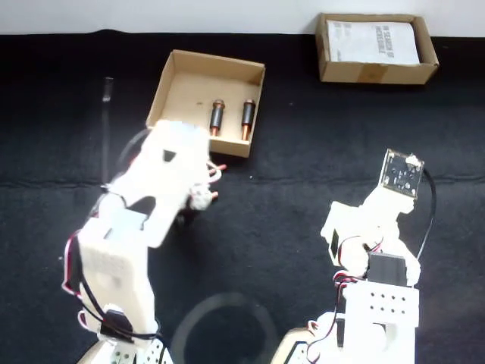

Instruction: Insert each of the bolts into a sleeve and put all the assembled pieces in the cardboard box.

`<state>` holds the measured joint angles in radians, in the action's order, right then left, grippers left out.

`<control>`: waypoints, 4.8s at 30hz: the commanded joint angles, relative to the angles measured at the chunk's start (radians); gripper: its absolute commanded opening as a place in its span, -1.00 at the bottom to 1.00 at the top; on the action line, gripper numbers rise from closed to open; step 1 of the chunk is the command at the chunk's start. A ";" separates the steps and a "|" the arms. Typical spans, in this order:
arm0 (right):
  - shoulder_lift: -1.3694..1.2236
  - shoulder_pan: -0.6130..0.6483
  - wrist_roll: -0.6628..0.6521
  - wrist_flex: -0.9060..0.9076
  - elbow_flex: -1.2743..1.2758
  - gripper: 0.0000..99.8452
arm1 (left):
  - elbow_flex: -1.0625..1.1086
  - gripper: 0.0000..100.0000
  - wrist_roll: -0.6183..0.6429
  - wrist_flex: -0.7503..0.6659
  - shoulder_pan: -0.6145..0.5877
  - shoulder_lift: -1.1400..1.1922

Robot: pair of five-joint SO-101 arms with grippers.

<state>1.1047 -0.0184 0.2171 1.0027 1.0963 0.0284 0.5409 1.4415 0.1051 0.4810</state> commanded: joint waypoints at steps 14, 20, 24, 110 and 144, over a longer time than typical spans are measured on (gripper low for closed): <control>-0.001 0.027 -0.002 -0.016 -0.044 -0.99 | -0.119 -0.98 0.236 -0.186 -0.125 -0.018; -0.002 0.027 -0.006 -0.016 -0.044 -0.99 | -0.219 -0.98 0.525 -0.186 -0.220 -0.016; -0.004 0.027 -0.006 -0.016 -0.044 -0.99 | -0.240 -0.98 0.588 -0.184 -0.232 -0.016; -0.002 0.028 -0.002 -0.268 0.094 -0.99 | -0.512 -0.98 0.229 0.121 -0.214 0.223; 0.007 0.311 0.002 -1.400 0.624 -0.99 | 0.197 -0.98 -0.407 -0.028 -0.127 -1.017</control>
<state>1.1047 0.2685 0.2171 -0.3168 1.6625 0.1327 0.1404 1.5106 -0.0529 -0.4150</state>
